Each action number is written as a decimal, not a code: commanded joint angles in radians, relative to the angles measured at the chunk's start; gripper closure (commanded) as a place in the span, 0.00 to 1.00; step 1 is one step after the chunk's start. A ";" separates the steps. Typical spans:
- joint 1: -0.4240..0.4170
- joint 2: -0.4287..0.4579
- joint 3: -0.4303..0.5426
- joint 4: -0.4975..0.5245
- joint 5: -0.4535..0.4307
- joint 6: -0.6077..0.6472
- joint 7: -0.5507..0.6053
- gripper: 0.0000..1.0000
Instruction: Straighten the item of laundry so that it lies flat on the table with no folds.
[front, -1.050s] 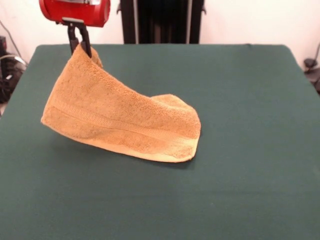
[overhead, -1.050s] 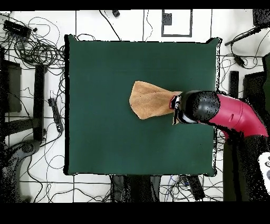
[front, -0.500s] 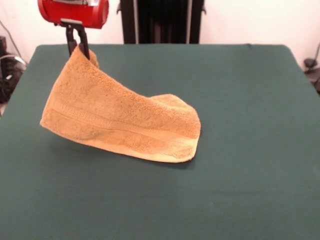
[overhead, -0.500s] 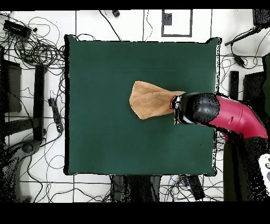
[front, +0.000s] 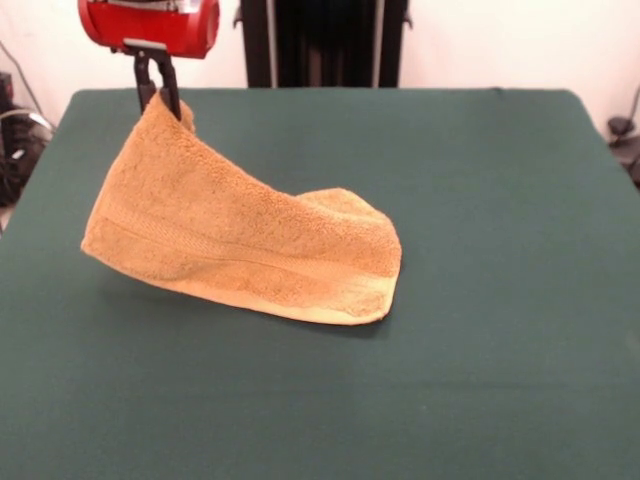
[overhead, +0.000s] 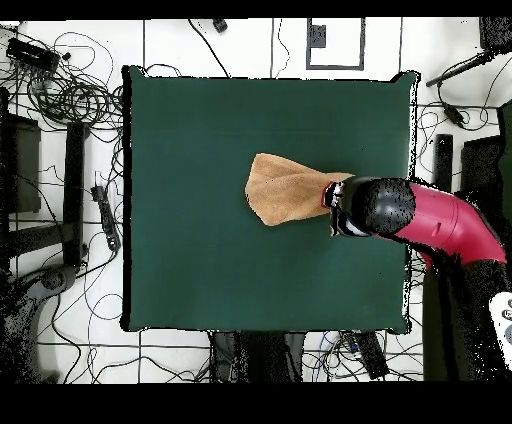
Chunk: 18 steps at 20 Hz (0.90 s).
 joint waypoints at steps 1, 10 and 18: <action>0.009 0.031 0.053 0.119 -0.033 -0.030 -0.016 1.00; 0.003 0.023 0.058 0.124 -0.028 -0.026 -0.022 1.00; -0.001 0.020 0.058 0.127 -0.026 -0.030 -0.019 1.00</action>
